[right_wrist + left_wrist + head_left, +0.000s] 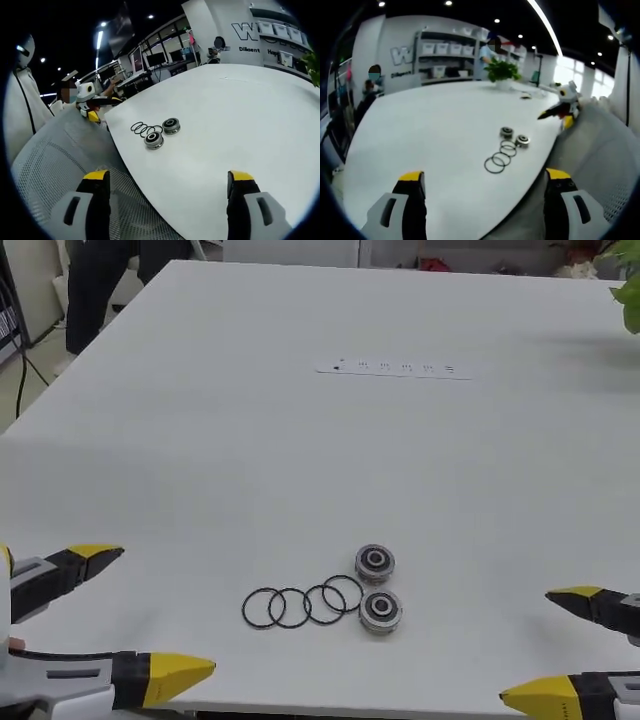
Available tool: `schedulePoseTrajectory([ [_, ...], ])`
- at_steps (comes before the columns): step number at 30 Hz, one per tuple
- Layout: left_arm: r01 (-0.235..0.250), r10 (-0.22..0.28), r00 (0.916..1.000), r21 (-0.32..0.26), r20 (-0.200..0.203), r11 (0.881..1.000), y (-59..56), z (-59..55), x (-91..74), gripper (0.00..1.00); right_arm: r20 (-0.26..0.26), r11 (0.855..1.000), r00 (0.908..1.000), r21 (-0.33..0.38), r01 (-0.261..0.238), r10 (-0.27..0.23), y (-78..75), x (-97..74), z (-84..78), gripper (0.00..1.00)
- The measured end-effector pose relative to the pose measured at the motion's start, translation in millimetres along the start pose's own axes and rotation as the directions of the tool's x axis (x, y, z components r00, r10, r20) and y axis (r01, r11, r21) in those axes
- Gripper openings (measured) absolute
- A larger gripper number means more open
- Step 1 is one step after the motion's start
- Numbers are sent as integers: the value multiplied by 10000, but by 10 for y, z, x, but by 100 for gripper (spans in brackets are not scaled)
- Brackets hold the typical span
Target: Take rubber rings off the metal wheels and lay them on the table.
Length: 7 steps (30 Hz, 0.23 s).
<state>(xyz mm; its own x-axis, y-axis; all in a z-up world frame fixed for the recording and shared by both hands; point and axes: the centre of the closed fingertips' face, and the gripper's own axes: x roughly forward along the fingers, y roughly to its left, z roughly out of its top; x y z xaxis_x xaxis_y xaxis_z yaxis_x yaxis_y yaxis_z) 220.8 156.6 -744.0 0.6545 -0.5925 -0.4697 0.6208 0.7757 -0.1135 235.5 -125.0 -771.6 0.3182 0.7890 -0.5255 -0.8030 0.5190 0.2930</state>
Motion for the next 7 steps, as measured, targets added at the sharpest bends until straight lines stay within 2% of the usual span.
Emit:
schedulePoseTrajectory([
  [7,-132,132,9999,-39,70,9999,13,14,-22,99,-84,9999,9999,-85,-125,124,50,36,-9,95],
])
